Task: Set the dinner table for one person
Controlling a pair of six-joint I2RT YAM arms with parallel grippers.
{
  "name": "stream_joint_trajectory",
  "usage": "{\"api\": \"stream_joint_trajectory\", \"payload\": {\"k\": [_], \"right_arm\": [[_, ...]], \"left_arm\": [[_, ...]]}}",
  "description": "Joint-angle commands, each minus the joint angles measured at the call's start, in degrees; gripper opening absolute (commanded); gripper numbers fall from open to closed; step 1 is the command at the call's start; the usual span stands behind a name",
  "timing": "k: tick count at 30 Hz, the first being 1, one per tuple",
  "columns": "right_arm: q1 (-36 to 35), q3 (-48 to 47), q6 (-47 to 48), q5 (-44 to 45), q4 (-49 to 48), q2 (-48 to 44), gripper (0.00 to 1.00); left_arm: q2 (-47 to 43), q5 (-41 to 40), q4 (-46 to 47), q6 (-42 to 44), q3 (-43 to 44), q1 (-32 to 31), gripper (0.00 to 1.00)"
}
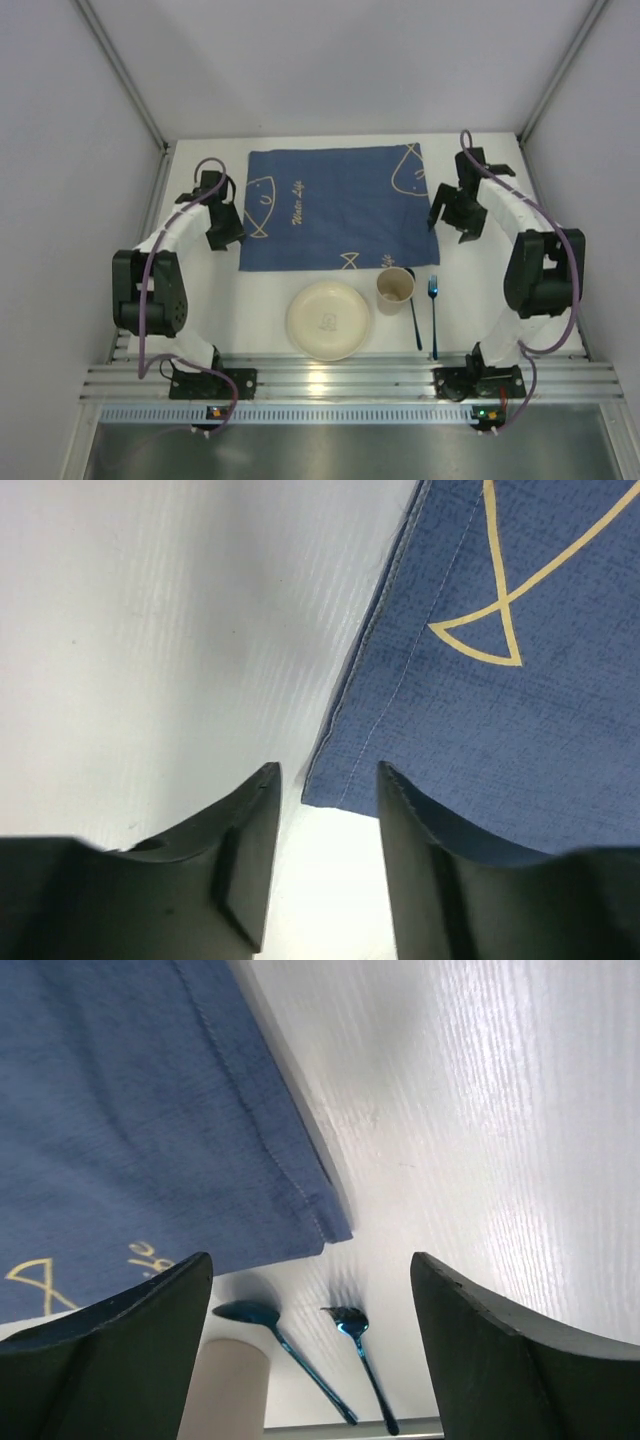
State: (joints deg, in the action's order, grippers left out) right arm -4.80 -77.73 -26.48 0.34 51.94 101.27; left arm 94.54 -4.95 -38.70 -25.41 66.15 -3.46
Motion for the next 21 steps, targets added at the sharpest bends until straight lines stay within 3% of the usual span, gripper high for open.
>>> {"api": "stream_joint_trajectory", "payload": {"k": [1, 2, 5, 9, 14, 21], "right_arm": [[-0.9, -4.8, 0.3, 1.9, 5.1, -7.0, 0.81], [-1.2, -5.1, 0.6, 1.6, 5.6, -8.0, 0.81], [-2.2, -5.4, 1.0, -0.1, 7.2, -12.6, 0.8], [-4.7, 0.2, 2.5, -10.3, 7.2, -18.4, 0.81], [-10.0, 8.3, 3.4, -12.2, 6.6, -27.4, 0.81], [-13.4, 12.5, 4.4, -14.4, 7.6, -32.5, 0.77]], "left_arm": [[-2.8, -1.8, -1.8, -0.7, 1.5, 0.2, 0.51], [-3.1, -1.7, -2.1, -0.9, 1.8, 0.2, 0.59], [-4.3, -1.6, -2.3, -1.1, 2.6, 0.2, 0.61], [-5.0, -0.9, -2.2, -1.6, 2.5, 0.2, 0.61], [-5.8, -0.1, -1.6, -2.0, 1.1, 0.1, 0.61], [-5.9, 0.6, -1.2, -2.2, 0.7, 0.1, 0.61]]}}
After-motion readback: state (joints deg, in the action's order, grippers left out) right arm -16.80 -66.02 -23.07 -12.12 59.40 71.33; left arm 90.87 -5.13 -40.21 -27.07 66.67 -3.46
